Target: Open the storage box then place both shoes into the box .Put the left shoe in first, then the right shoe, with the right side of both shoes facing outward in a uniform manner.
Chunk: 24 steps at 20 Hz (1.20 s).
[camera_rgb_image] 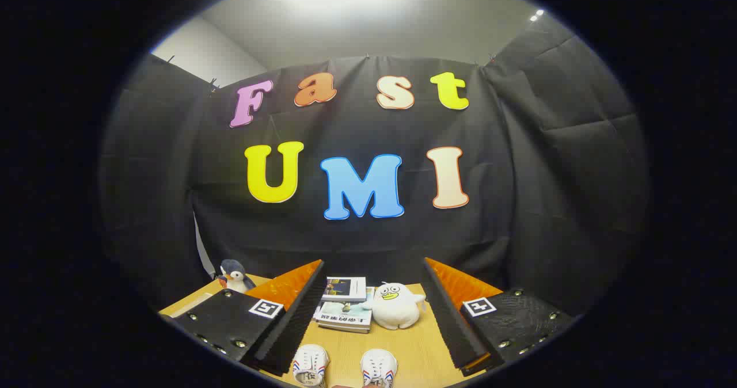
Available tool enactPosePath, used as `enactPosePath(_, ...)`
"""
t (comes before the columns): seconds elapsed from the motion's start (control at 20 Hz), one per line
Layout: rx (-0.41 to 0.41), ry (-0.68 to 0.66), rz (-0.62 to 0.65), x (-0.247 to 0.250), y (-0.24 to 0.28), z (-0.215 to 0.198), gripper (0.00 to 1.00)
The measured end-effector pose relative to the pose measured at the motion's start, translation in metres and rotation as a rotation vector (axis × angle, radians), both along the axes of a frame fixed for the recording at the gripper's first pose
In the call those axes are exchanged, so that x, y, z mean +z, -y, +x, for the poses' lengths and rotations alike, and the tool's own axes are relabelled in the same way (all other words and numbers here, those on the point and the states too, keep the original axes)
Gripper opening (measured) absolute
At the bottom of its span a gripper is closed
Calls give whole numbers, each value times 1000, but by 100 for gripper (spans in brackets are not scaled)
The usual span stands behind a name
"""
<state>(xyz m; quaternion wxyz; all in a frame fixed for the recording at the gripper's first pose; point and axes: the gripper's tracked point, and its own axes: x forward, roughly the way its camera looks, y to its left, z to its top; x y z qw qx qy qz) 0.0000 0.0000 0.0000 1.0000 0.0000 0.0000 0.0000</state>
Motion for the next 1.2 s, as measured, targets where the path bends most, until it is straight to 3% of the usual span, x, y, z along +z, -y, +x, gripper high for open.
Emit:
enactPosePath(0.8, 71, -55, 27, -21, -24, 26, 98)
enactPosePath(1.0, 144, -83, 40, -40, -45, 33, 98)
enactPosePath(1.2, 289, -170, 98, -74, -92, 38, 98)
